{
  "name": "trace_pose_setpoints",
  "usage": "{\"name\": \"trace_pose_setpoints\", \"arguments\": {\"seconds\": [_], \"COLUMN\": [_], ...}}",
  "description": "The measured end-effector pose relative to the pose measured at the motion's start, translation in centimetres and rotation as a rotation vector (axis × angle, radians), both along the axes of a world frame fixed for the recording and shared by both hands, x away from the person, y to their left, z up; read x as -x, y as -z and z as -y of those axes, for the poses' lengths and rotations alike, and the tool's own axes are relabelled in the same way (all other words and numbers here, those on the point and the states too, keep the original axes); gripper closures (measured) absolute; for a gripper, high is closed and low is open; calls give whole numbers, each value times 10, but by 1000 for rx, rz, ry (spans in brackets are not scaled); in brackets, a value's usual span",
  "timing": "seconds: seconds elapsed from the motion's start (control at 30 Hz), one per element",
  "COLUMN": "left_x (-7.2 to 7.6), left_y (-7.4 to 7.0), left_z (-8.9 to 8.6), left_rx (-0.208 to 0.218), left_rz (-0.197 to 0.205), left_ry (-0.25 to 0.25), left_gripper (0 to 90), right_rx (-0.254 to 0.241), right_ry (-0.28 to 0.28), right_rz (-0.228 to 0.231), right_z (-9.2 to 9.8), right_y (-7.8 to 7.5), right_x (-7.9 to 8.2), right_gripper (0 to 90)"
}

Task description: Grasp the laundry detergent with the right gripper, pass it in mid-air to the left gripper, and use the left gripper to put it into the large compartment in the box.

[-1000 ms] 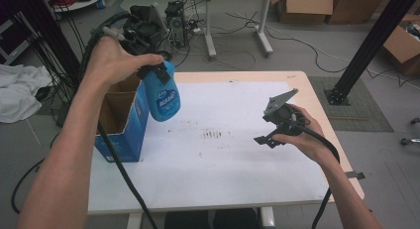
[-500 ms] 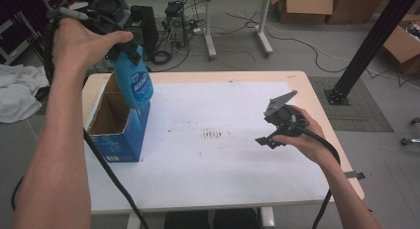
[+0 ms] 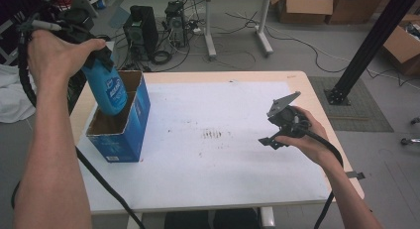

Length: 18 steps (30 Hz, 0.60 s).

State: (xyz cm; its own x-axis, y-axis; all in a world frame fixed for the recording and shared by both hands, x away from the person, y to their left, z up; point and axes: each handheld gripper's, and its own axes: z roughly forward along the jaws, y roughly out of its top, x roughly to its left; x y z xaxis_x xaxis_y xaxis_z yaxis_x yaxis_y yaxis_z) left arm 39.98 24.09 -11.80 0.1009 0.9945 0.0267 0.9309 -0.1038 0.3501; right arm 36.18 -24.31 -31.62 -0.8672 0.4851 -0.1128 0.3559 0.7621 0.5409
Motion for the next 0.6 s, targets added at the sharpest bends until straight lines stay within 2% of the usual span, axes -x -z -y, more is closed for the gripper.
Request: {"name": "trace_pose_setpoints", "arguments": {"seconds": [0.13, 0.37, 0.6], "left_x": [1, -1, -4], "left_y": [13, 39, 63], "left_z": [-4, -8, -4], "left_rx": [-10, 5, 12], "left_rz": [-15, -22, -40], "left_ry": [-12, -40, -33], "left_gripper": [382, 382, 382], "right_rx": [4, 7, 11], "right_ry": [5, 7, 14], "right_rz": [-1, -1, -2], "right_z": [1, 2, 4], "right_y": [0, 0, 2], "right_x": [0, 2, 3], "right_gripper": [177, 180, 180]}}
